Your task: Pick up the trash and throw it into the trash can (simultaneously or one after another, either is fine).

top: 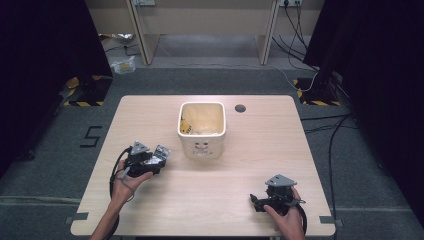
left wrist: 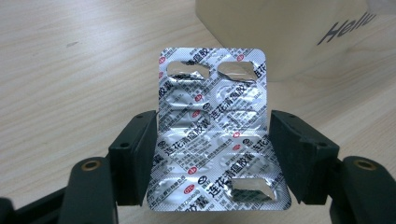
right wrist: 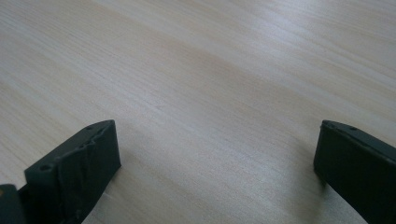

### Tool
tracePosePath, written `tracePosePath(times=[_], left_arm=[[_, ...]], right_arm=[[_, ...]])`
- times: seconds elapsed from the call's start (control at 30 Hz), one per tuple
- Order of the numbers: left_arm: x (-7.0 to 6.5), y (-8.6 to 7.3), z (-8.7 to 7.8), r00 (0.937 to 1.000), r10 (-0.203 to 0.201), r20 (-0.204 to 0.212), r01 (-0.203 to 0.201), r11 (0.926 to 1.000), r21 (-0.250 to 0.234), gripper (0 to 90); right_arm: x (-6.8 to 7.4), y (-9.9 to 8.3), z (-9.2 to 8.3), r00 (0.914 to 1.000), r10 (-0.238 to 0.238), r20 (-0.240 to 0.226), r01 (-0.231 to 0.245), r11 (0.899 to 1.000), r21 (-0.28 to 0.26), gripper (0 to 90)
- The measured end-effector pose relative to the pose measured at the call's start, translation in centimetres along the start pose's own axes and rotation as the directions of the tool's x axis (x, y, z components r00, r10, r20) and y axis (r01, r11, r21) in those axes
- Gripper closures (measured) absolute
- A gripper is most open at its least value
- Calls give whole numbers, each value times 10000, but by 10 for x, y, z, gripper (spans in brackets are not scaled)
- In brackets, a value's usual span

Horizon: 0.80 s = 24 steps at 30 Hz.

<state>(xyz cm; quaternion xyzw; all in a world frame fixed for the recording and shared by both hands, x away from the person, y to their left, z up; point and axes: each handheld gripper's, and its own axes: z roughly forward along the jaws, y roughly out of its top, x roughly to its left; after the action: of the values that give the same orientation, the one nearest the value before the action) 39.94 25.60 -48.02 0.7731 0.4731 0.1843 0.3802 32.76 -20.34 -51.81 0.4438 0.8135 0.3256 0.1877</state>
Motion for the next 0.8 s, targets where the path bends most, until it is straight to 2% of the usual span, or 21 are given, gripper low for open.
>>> tracePosePath(times=[0.37,0.8], left_arm=[[3,9,-7,9999,42,142,-41,9999,-127,338],[6,32,-22,9992,253,317,-238,9985,-488,338]], right_arm=[[0,0,0,10000,-1,1,1,10000,3,8],[0,0,0,10000,9,-6,-9,10000,6,7]])
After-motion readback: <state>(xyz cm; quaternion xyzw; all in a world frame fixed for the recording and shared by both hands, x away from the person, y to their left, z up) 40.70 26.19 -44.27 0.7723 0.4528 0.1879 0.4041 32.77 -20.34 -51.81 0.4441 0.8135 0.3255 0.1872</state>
